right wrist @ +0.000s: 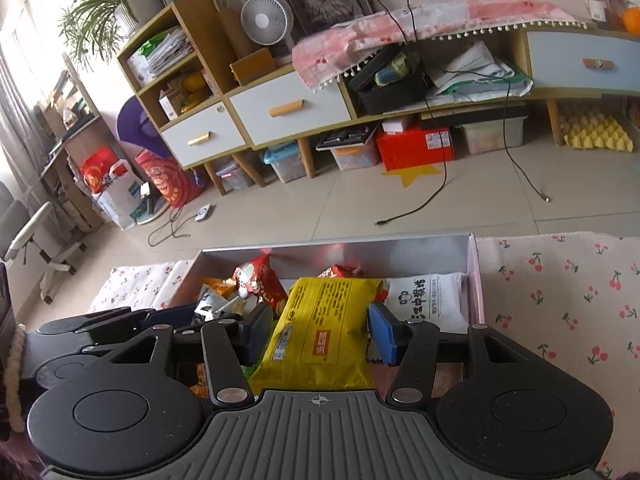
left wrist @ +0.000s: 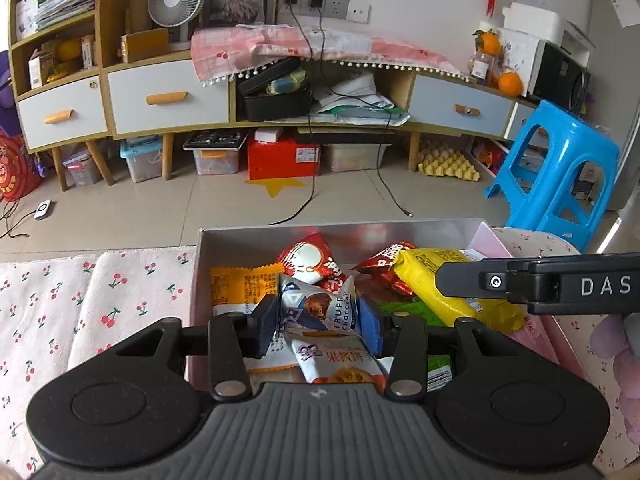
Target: Organize snacks
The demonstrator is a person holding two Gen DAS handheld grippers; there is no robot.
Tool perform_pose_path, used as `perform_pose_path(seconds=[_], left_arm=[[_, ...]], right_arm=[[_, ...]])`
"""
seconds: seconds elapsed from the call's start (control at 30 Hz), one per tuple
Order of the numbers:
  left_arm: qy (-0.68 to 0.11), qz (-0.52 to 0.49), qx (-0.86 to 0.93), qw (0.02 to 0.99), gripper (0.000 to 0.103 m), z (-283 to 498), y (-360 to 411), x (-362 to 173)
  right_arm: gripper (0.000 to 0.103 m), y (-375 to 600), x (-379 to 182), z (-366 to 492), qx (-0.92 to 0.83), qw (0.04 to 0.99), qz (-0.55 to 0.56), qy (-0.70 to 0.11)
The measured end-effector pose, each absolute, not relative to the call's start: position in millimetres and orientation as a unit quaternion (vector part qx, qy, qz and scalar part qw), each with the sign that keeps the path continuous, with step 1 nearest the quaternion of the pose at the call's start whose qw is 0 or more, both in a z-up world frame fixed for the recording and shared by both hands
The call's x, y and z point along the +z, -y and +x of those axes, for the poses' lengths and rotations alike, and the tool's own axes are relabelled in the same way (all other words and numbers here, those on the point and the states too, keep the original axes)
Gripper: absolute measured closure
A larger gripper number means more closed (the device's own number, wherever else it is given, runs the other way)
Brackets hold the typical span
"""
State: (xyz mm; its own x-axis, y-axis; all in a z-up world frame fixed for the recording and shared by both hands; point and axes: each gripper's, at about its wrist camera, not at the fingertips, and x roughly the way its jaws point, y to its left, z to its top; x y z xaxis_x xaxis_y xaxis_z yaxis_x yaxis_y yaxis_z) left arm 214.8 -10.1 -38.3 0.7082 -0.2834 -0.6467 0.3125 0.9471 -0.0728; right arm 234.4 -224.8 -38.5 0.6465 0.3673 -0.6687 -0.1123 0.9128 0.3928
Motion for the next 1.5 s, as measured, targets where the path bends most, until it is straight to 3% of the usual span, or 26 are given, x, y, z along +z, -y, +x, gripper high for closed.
perform_pose_path(seconds=[0.03,0.53,0.87,1.5], left_arm=[[-0.343,0.023,-0.159,0.926,0.059,213,10,-38],[-0.335,0.032,-0.132,0.932,0.009,179,10,-18],[-0.360,0.032,-0.118,0.925,0.001,141,7,-13],[-0.427,0.024,-0.051,0.902,0.000,74,3,-2]], right_arm=[[0.039,225,-37,234,0.133,0.894,0.158,-0.397],[0.021,228,-4,194,0.125,0.903,0.119,-0.394],[0.014,229,14,151,0.110,0.904,0.115,-0.397],[0.007,204,24,66,0.039,0.888,0.060,-0.455]])
